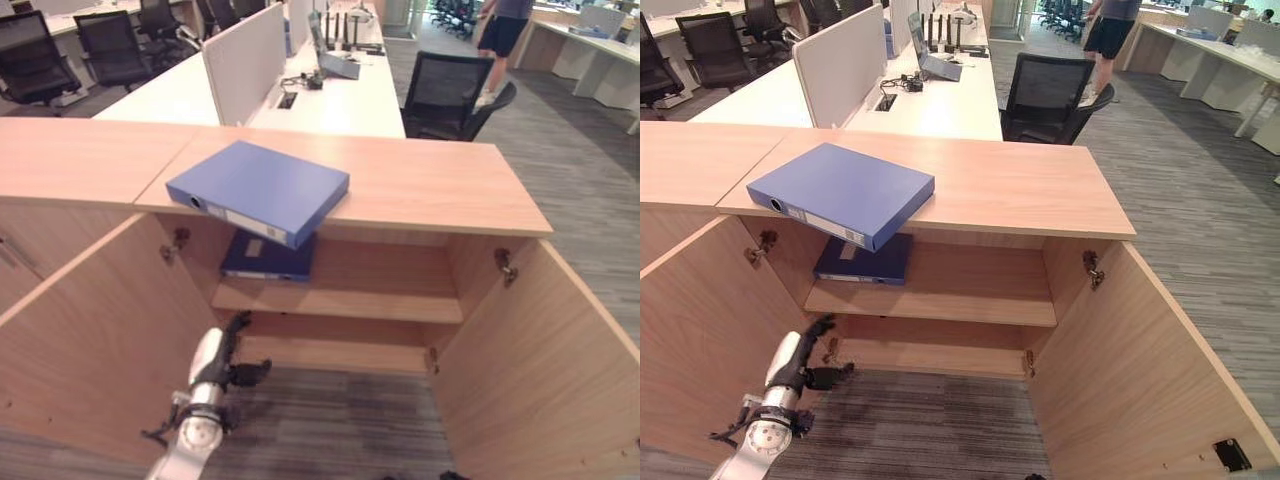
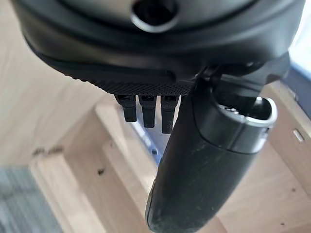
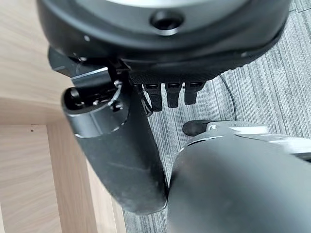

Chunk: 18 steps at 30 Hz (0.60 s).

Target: Put the empty folder in the office cabinet

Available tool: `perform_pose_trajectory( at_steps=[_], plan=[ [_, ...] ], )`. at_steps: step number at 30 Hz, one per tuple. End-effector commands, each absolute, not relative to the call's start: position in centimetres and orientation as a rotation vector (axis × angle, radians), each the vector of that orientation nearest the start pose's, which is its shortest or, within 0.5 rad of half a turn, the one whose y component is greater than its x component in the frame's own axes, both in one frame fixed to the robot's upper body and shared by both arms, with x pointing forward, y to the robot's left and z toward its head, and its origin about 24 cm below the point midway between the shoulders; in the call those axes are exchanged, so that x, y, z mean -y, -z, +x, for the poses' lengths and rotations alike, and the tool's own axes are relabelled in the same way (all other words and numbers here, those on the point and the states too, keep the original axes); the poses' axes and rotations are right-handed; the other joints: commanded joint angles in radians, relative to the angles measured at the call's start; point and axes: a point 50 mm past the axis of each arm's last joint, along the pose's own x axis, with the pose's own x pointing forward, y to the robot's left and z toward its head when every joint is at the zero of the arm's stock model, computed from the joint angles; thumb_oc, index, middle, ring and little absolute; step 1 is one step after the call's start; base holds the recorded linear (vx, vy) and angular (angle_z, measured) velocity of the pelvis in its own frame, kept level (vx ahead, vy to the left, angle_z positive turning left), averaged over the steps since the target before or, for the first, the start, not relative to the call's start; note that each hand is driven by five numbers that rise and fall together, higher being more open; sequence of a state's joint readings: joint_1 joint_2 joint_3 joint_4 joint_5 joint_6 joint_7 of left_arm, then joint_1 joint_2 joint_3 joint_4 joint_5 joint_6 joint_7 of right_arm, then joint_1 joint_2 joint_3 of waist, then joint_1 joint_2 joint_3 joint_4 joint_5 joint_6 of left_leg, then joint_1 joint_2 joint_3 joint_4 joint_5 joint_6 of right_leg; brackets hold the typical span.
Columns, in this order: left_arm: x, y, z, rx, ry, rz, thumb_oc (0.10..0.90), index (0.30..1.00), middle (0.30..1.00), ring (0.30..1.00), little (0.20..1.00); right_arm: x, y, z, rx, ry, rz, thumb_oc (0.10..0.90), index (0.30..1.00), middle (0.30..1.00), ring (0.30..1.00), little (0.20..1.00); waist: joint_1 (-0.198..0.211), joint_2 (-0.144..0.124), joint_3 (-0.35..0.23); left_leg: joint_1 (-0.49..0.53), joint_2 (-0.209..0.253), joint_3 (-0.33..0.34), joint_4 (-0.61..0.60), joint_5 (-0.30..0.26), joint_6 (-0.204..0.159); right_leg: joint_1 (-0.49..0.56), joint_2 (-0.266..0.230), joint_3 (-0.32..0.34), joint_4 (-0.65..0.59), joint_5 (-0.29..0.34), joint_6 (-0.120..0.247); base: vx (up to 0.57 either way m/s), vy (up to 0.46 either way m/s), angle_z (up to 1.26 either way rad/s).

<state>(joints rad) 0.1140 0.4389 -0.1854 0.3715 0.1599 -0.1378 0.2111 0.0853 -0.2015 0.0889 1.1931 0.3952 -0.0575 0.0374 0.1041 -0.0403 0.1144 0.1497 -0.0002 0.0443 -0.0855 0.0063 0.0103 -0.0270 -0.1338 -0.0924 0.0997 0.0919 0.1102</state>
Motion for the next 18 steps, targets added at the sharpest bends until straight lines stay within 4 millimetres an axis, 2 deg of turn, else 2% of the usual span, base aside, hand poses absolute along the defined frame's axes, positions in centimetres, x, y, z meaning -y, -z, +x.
perform_pose_trajectory(
  at_steps=[1,2,3,4,5,6,7,9,10,11,16,17,18],
  plan=[
    [-23.2,-0.9,23.8,-0.074,-0.049,0.585,0.8,0.9,0.9,0.9,0.9,23.4,15.5,10.6,-1.059,0.295,0.131,0.8,0.9,0.9,0.9,0.9,0.0,0.04,0.072,0.02,0.016,-0.046,0.008,-0.074,0.008,-0.016,-0.059,-0.018,0.347,-0.003,0.149,0.0,0.036,-0.19],
    [-23.1,-0.9,23.8,-0.074,-0.048,0.584,0.8,0.9,0.9,0.9,0.9,23.4,15.5,10.7,-1.059,0.295,0.13,0.8,0.9,0.9,0.9,0.9,0.001,0.04,0.072,0.02,0.015,-0.046,0.008,-0.075,0.007,-0.02,-0.06,-0.017,0.353,-0.006,0.148,0.08,0.105,0.0],
    [-23.0,-0.3,23.3,-0.101,-0.025,0.587,0.8,0.9,0.9,0.9,0.9,23.1,15.5,10.8,-1.052,0.3,0.15,0.8,0.9,0.9,0.9,0.9,-0.007,0.053,0.078,0.049,0.017,-0.05,0.003,-0.09,0.011,-0.071,-0.049,-0.038,0.388,-0.017,0.14,0.13,0.075,0.05],
    [-22.9,-0.2,23.3,-0.106,-0.02,0.581,0.8,0.9,0.9,0.9,0.9,23.1,15.5,10.8,-1.05,0.299,0.151,0.8,0.9,0.9,0.9,0.9,-0.016,0.052,0.08,0.063,0.012,-0.057,0.0,-0.098,0.01,-0.089,-0.04,-0.043,0.364,-0.028,0.13,0.24,0.048,0.15],
    [-22.7,0.0,23.3,-0.11,-0.016,0.578,0.8,0.9,0.9,0.9,0.9,23.1,15.4,10.9,-1.044,0.297,0.147,0.8,0.9,0.9,0.9,0.9,-0.036,0.044,0.09,0.08,-0.003,-0.073,-0.002,-0.114,0.005,-0.101,-0.018,-0.055,0.236,-0.043,0.1,0.24,-0.061,-0.15],
    [-22.6,0.0,23.4,-0.107,-0.013,0.577,0.8,0.9,0.9,0.9,0.9,23.2,15.4,10.9,-1.043,0.301,0.142,0.8,0.9,0.9,0.9,0.9,-0.045,0.041,0.094,0.086,-0.006,-0.083,-0.002,-0.122,-0.002,-0.104,-0.021,-0.07,0.146,-0.038,0.092,0.29,-0.147,-0.11],
    [-22.3,-0.1,23.8,-0.101,-0.009,0.575,0.8,0.9,0.9,0.9,0.9,23.4,15.5,10.6,-1.056,0.306,0.129,0.8,0.9,0.9,0.9,0.9,-0.064,0.038,0.097,0.093,-0.004,-0.094,-0.002,-0.134,-0.016,-0.113,-0.031,-0.078,0.032,-0.007,0.094,0.21,-0.125,-0.02],
    [-21.7,0.3,23.9,-0.109,0.015,0.574,0.8,0.9,0.9,0.9,0.9,23.5,15.6,9.7,-1.073,0.317,0.137,0.8,0.9,0.9,0.9,0.9,-0.084,0.035,0.083,0.109,-0.002,-0.11,-0.002,-0.154,-0.023,-0.094,-0.013,-0.022,-0.025,-0.004,0.082,0.19,-0.145,0.41],
    [-21.7,0.3,23.9,-0.109,0.015,0.574,0.8,0.9,0.9,0.9,0.9,23.5,15.6,9.7,-1.073,0.317,0.137,0.8,0.9,0.9,0.9,0.9,-0.084,0.035,0.083,0.109,-0.002,-0.11,-0.002,-0.154,-0.023,-0.094,-0.013,-0.022,-0.025,-0.004,0.082,0.24,-0.256,0.67],
    [-21.6,0.9,23.5,-0.135,0.015,0.55,0.8,0.9,0.9,0.9,0.9,24.3,15.6,9.2,-1.088,0.336,0.12,0.8,0.9,0.9,0.9,0.9,-0.084,0.031,0.059,0.116,0.008,-0.112,-0.002,-0.144,-0.036,-0.048,-0.002,-0.01,-0.095,0.029,0.063,0.14,-0.157,0.58],
    [-21.3,2.5,22.6,-0.214,0.028,0.509,0.8,0.9,0.9,0.9,0.9,24.9,15.5,9.0,-1.099,0.342,0.098,0.8,0.9,0.9,0.9,0.9,-0.079,0.047,0.037,0.117,0.047,-0.098,0.018,-0.139,-0.067,0.018,0.027,-0.045,-0.138,0.002,0.042,0.12,-0.196,0.21],
    [-20.9,3.3,22.2,-0.252,0.046,0.481,0.8,0.9,0.9,0.9,0.9,25.4,15.4,9.1,-1.091,0.351,0.092,0.8,0.9,0.9,0.9,0.9,-0.081,0.052,0.035,0.091,0.066,-0.091,0.071,-0.131,-0.096,0.046,0.037,-0.067,-0.156,-0.019,0.031,0.02,-0.092,-0.16],
    [-20.9,3.3,22.2,-0.252,0.046,0.481,0.8,0.9,0.9,0.9,0.9,25.5,15.4,9.1,-1.091,0.351,0.091,0.8,0.9,0.9,0.9,0.9,-0.082,0.053,0.035,0.089,0.067,-0.092,0.074,-0.133,-0.096,0.046,0.037,-0.068,-0.157,-0.018,0.031,0.02,-0.139,-0.13]
  ],
)
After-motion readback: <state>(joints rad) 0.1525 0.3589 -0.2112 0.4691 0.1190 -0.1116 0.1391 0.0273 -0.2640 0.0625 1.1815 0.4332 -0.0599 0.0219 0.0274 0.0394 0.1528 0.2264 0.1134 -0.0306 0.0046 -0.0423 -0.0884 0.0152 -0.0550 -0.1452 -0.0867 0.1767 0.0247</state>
